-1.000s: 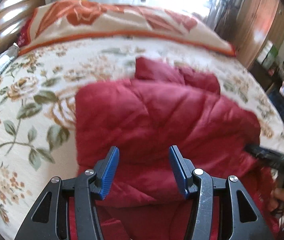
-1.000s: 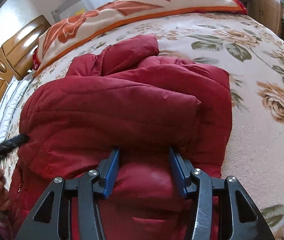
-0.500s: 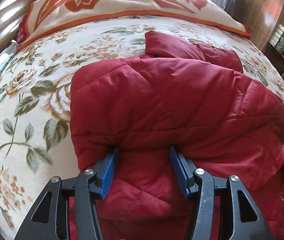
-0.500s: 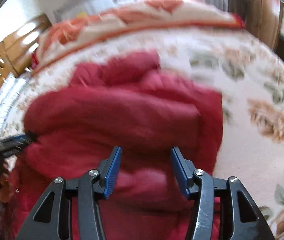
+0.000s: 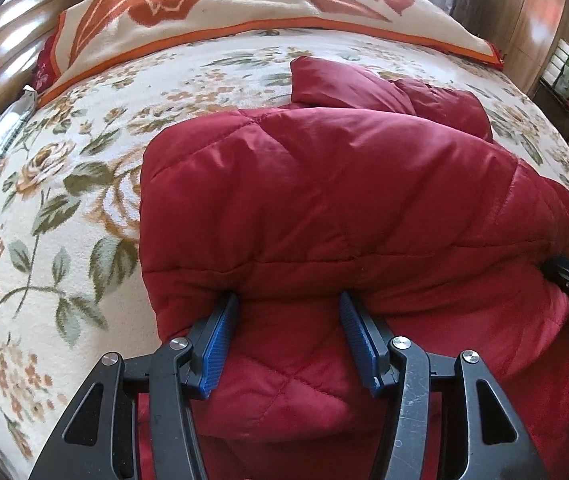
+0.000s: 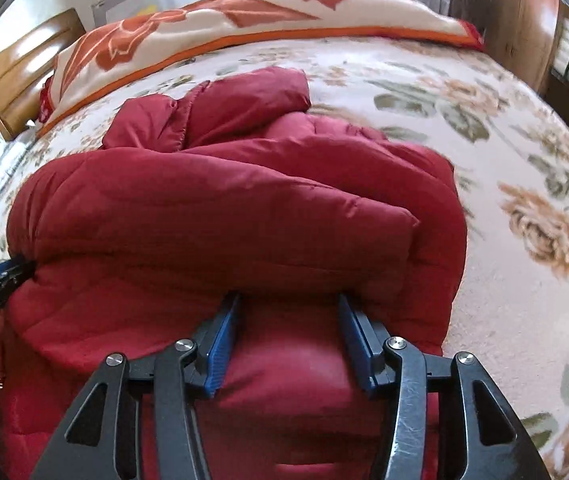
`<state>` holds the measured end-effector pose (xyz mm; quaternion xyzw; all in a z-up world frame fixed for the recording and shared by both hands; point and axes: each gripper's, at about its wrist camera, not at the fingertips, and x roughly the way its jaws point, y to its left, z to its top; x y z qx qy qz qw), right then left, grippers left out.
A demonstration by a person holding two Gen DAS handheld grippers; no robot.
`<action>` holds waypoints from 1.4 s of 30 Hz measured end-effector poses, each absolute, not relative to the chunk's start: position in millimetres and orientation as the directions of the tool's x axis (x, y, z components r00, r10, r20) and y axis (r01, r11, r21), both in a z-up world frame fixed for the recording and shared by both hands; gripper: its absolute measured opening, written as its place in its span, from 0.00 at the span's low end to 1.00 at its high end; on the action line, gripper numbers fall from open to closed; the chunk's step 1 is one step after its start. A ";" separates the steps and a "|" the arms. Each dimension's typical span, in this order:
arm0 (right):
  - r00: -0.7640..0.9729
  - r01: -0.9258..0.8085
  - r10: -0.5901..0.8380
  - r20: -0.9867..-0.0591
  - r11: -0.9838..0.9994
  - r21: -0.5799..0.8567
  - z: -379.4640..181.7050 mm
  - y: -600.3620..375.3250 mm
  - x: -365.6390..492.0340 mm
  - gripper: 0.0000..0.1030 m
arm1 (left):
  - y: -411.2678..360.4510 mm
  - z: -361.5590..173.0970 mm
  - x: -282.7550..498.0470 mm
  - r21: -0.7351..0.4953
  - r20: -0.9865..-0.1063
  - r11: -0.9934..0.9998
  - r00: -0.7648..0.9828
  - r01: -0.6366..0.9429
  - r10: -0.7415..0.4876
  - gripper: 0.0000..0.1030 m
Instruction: Fold large clothes
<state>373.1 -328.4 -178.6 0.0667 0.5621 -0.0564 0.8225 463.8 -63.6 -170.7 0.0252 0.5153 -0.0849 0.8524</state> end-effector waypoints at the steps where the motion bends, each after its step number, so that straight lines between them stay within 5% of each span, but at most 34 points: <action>1: 0.359 0.169 -0.011 -0.933 0.984 0.053 -178.8 -330.4 373.9 0.49 | -64.6 -170.8 462.9 -0.037 -0.882 0.985 0.458 0.171 -0.112 0.53; 23: 0.410 0.195 0.093 -0.908 0.963 0.187 -144.0 -340.8 350.2 0.52 | -27.5 -128.2 374.2 0.000 -0.875 0.992 0.480 0.122 -0.060 0.52; 37: 0.390 0.104 0.228 -0.892 0.952 0.289 -100.3 -320.2 259.9 0.72 | -5.7 -110.9 286.4 0.042 -0.876 0.998 0.482 0.054 0.010 0.54; 42: 0.382 0.074 0.246 -0.891 0.953 0.295 -90.7 -311.5 217.2 0.76 | -0.6 -100.1 258.4 0.069 -0.865 0.997 0.501 0.038 0.040 0.64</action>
